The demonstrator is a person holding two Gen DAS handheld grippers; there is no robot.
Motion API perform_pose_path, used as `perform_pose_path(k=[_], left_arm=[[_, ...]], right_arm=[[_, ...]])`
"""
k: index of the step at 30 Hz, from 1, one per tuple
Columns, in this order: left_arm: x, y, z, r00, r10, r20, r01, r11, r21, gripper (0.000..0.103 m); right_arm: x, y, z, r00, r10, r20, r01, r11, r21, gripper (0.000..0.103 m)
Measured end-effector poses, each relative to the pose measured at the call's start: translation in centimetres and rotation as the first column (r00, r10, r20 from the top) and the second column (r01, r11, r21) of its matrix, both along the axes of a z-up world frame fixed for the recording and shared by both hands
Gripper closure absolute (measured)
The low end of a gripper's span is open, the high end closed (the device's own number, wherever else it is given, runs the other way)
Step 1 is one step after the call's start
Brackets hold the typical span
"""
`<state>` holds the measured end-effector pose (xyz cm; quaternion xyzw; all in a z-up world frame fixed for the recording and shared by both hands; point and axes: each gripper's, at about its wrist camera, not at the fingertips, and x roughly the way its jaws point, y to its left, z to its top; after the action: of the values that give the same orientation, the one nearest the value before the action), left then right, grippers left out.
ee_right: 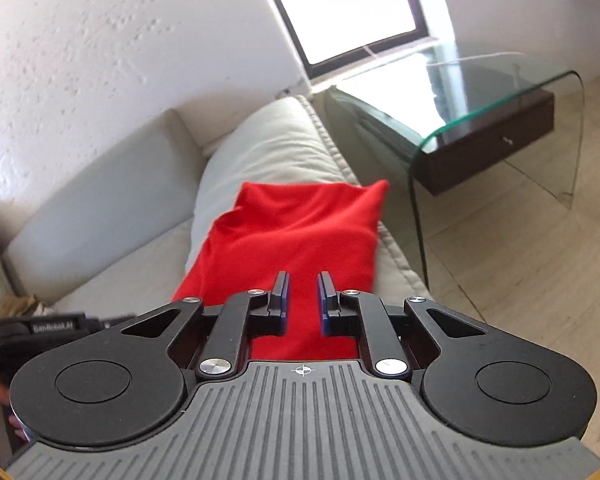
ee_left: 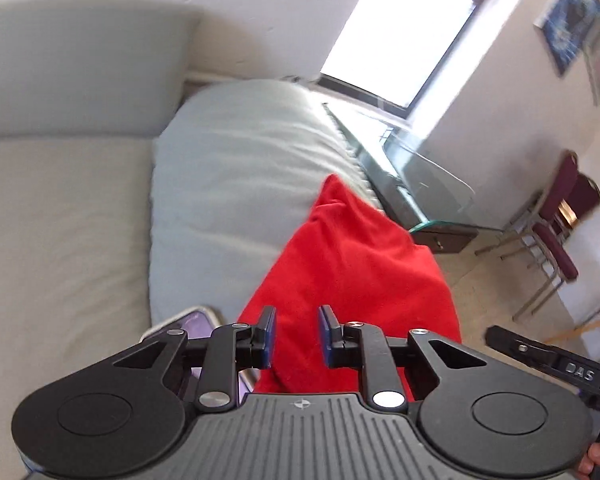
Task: Fold clothes
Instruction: 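Place the folded shirt on the sofa armrest cushion with both grippers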
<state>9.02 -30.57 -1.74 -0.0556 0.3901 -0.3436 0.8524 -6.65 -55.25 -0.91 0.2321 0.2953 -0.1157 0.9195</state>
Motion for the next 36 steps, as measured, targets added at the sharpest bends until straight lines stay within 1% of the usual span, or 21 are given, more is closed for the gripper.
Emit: perform_pose_path(k=[2,4,5,6,7,8,9,10,11,12,13,14,15,16,17,18,22,24,26,31,36], left_arm=[[-0.2,-2.9,-0.4,0.994,-0.090,0.065,0.087,0.994,0.060,0.084],[0.0,-6.3,-1.9,0.985,-0.149,0.092,0.129,0.973,0.193,0.084],[0.1,-7.8,-3.0,0.980,-0.185,0.077,0.158,0.948,0.276,0.084],[-0.3,-8.5,-3.8,0.979,-0.201,0.041,0.171,0.911,0.375,0.084],[-0.6,-9.2,-4.7,0.977,-0.212,0.004,0.185,0.863,0.470,0.083],[-1.2,-8.8,-4.5,0.980,-0.198,-0.003,0.175,0.857,0.484,0.083],[-1.9,-8.4,-4.3,0.983,-0.184,-0.010,0.164,0.852,0.497,0.083],[-2.5,-7.8,-3.7,0.983,-0.180,-0.028,0.170,0.854,0.491,0.081],[-3.2,-6.9,-2.9,0.983,-0.173,-0.056,0.179,0.864,0.470,0.073],[-3.7,-6.2,-2.0,0.983,-0.171,-0.064,0.181,0.879,0.441,0.069],[-4.2,-5.5,-1.0,0.983,-0.168,-0.072,0.183,0.893,0.412,0.062],[-4.8,-5.0,-0.2,0.984,-0.167,-0.058,0.176,0.899,0.401,0.058],[-5.3,-4.7,0.6,0.987,-0.158,-0.036,0.159,0.901,0.404,0.055],[-5.7,-4.3,1.4,0.989,-0.149,-0.015,0.142,0.903,0.406,0.047],[-6.1,-3.9,2.2,0.989,-0.145,0.001,0.132,0.904,0.407,0.040],[-6.8,-3.4,3.2,0.989,-0.145,0.011,0.128,0.906,0.403,0.038],[-8.1,-2.0,6.0,0.989,-0.140,0.056,0.109,0.919,0.379,0.029],[-8.8,-1.3,7.3,0.988,-0.136,0.078,0.099,0.925,0.367,0.025],[-9.4,-0.7,8.3,0.988,-0.135,0.080,0.099,0.931,0.351,0.017],[-11.1,0.2,10.7,0.980,-0.163,0.112,0.122,0.945,0.303,0.017],[-12.8,0.6,13.0,0.974,-0.161,0.162,0.115,0.959,0.260,0.009]], right_arm=[[1.6,1.0,-1.3,0.997,0.028,-0.078,-0.029,1.000,-0.009,0.085],[2.5,2.0,-3.0,0.986,0.021,-0.168,-0.031,0.998,-0.052,0.085],[2.7,2.6,-3.9,0.973,-0.001,-0.231,-0.023,0.995,-0.099,0.084],[2.6,3.1,-4.6,0.961,-0.016,-0.276,-0.020,0.992,-0.128,0.081],[1.7,3.5,-4.9,0.959,-0.021,-0.281,-0.015,0.992,-0.126,0.080],[0.8,3.9,-5.1,0.958,-0.026,-0.286,-0.009,0.992,-0.122,0.077],[-0.3,4.1,-4.9,0.959,-0.027,-0.282,-0.004,0.994,-0.108,0.069],[-1.2,4.1,-4.6,0.954,-0.031,-0.299,0.007,0.997,-0.080,0.057],[-2.1,3.9,-4.3,0.945,-0.036,-0.325,0.033,0.999,-0.013,0.053],[-3.1,3.6,-3.8,0.947,-0.039,-0.320,0.061,0.996,0.061,0.053],[-4.2,3.5,-3.0,0.960,-0.035,-0.279,0.073,0.989,0.127,0.052],[-5.4,3.4,-2.1,0.971,-0.033,-0.238,0.080,0.979,0.188,0.050],[-6.0,3.7,-1.0,0.977,-0.036,-0.210,0.076,0.979,0.188,0.043],[-6.3,4.2,0.2,0.979,-0.046,-0.197,0.078,0.984,0.157,0.036],[-6.6,4.7,1.4,0.981,-0.055,-0.184,0.079,0.989,0.127,0.033],[-6.8,5.1,2.4,0.982,-0.063,-0.176,0.082,0.991,0.102,0.027],[-6.9,6.6,5.5,0.986,-0.063,-0.152,0.078,0.993,0.091,0.021],[-7.2,7.4,6.6,0.985,-0.070,-0.159,0.082,0.994,0.070,0.020],[-7.4,8.3,7.7,0.981,-0.082,-0.174,0.090,0.995,0.038,0.018],[-8.2,9.8,10.3,0.976,-0.090,-0.200,0.094,0.995,0.013,0.012],[-9.6,10.7,13.4,0.967,-0.143,-0.210,0.130,0.989,-0.073,0.008]])
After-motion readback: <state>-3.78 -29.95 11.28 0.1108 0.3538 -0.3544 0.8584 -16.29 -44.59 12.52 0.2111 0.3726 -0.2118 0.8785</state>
